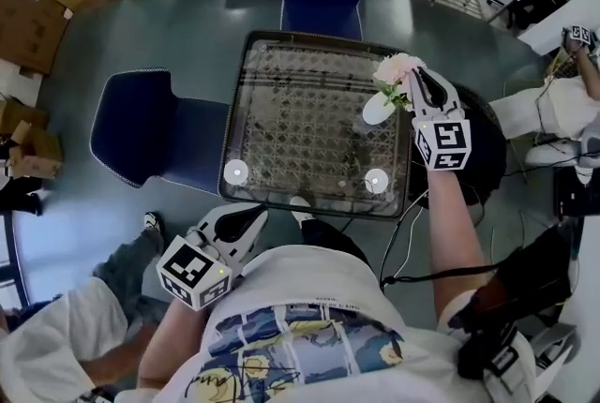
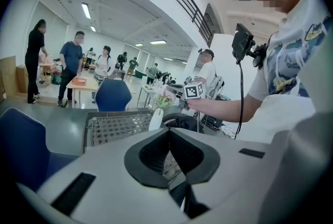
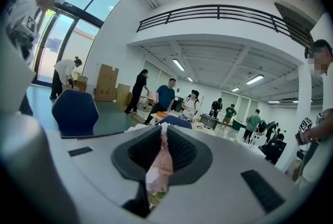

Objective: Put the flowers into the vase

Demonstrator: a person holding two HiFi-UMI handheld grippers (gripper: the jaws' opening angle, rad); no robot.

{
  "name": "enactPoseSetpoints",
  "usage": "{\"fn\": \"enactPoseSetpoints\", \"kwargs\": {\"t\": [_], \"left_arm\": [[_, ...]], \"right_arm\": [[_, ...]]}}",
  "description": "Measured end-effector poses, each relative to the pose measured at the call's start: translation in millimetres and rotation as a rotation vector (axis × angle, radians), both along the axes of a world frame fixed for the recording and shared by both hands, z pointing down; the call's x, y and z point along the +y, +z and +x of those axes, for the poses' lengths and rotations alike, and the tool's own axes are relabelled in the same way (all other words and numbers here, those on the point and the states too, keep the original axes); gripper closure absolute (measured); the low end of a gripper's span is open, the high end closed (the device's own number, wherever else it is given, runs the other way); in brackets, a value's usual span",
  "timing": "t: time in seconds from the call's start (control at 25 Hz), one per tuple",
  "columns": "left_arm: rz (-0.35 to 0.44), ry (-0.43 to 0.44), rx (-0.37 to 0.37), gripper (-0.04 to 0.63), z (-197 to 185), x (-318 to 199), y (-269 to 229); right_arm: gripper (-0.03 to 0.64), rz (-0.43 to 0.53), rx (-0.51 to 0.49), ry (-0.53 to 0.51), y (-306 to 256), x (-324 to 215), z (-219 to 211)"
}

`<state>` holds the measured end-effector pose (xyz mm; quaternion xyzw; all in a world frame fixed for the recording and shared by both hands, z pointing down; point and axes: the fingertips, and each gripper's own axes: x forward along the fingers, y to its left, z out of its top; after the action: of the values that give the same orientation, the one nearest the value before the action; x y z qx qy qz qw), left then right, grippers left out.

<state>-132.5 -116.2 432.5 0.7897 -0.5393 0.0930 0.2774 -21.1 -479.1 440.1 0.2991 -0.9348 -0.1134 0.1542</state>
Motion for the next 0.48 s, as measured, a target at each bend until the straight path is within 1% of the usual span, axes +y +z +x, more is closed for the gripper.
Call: {"fn": "enactPoseSetpoints", "kwargs": {"t": [0.24,0.48], "left_arm": [[-0.013,0.003,-0.008,0.584,0,-11,5],[-0.024,-0.009,-0.004,0.584,1,-20,2]], "right_arm": [[0.575,-0.039,0.027,-0.015,37,1,-4],[0.575,-0.052,0.028,-0.025,49,1,-4]]}}
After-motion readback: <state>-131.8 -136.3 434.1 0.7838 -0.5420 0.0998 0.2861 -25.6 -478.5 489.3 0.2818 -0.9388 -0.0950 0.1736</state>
